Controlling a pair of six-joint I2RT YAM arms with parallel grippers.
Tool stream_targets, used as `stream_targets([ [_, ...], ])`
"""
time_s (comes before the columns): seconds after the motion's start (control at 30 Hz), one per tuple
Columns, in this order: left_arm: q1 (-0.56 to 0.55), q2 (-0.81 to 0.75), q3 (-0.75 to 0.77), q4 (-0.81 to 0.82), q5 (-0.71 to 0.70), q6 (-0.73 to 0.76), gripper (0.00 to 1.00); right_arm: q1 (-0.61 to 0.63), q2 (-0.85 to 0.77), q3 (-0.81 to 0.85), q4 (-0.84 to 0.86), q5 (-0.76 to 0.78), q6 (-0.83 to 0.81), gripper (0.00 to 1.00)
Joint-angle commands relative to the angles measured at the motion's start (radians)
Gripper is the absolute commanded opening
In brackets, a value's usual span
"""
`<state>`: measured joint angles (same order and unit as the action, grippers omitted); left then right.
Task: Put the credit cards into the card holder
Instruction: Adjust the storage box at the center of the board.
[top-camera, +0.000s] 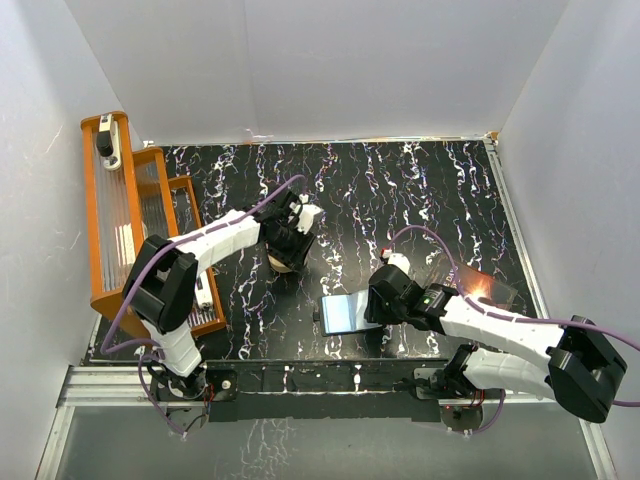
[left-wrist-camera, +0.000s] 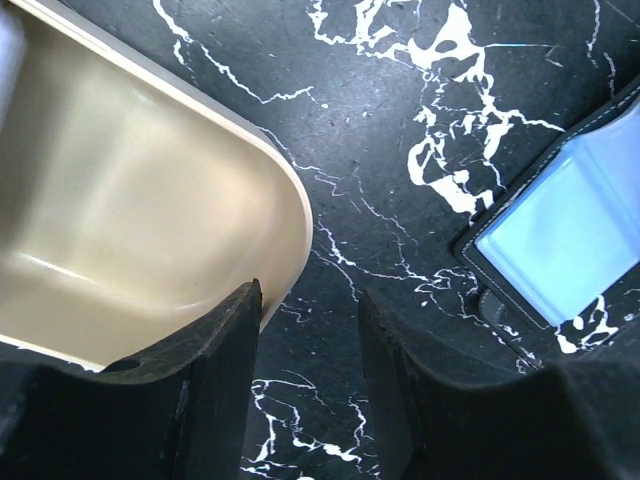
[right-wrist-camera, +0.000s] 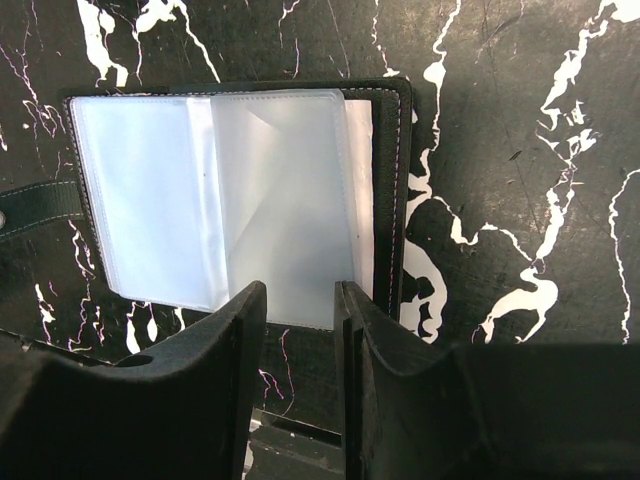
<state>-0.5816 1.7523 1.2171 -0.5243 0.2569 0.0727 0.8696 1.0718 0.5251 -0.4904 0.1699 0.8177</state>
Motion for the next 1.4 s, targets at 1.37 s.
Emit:
stream_targets([
  [1.37,0.029,0.182,0.207,0.267,-0.65,0.481,0.46,0.002,0.067,0.113,-0.063,0.094,-0.043,0.32],
])
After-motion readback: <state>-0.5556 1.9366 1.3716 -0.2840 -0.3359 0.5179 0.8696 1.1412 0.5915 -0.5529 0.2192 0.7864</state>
